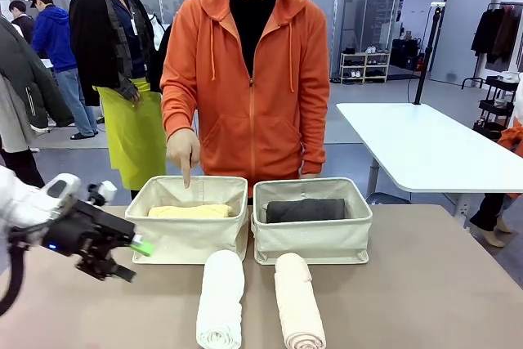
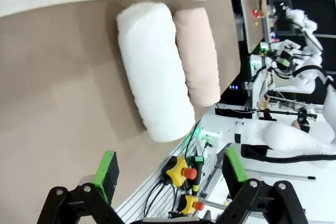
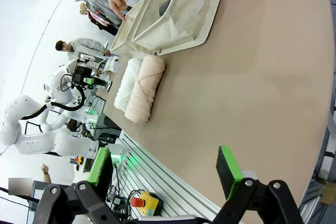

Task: Divide the towels into two baskets.
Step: Pick up one hotel-folded towel from the bottom of the table and place it in the Fabric basket indicated by the person.

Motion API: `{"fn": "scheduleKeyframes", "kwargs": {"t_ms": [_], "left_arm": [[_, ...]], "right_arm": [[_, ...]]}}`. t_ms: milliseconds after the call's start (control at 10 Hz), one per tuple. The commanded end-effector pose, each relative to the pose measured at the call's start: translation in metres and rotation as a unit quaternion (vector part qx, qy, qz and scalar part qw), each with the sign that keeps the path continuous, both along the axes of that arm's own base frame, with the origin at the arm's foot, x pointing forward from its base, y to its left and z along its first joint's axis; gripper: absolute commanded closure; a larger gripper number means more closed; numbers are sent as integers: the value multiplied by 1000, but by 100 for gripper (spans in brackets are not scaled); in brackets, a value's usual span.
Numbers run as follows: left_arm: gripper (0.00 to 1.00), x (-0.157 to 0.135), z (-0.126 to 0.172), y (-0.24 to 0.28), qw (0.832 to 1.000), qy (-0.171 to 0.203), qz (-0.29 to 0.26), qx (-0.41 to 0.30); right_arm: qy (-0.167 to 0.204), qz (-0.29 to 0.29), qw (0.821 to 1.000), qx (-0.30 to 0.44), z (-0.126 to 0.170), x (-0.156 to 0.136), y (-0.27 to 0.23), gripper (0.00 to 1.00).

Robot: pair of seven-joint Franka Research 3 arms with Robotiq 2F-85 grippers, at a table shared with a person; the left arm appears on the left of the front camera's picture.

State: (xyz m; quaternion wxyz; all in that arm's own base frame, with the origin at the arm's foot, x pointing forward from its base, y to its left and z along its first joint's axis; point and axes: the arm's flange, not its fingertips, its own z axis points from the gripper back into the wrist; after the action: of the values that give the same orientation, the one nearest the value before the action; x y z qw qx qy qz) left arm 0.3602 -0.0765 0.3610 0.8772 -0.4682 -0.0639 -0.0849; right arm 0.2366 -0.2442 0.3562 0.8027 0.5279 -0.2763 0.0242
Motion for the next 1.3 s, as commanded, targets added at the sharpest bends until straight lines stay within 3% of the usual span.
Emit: {"fn": "scheduleKeyframes", "kwargs": {"t_ms": [0,500,1000,1200], "left_arm": [[0,-58,-35,-34,1000,-23,16,12],[0,-65,-73,-89,998,-12,48,38],[0,-59,-85,-109,997,-16,68,25],[20,-58,-86,-109,997,-24,66,25]], "right_arm": [[-2,3,1000,-2,3,-2,-1,0],[-2,3,1000,-2,3,-2,-1,0],[-2,3,1000,-2,3,-2,-1,0],[-2,3,1000,-2,3,-2,-1,0]]}}
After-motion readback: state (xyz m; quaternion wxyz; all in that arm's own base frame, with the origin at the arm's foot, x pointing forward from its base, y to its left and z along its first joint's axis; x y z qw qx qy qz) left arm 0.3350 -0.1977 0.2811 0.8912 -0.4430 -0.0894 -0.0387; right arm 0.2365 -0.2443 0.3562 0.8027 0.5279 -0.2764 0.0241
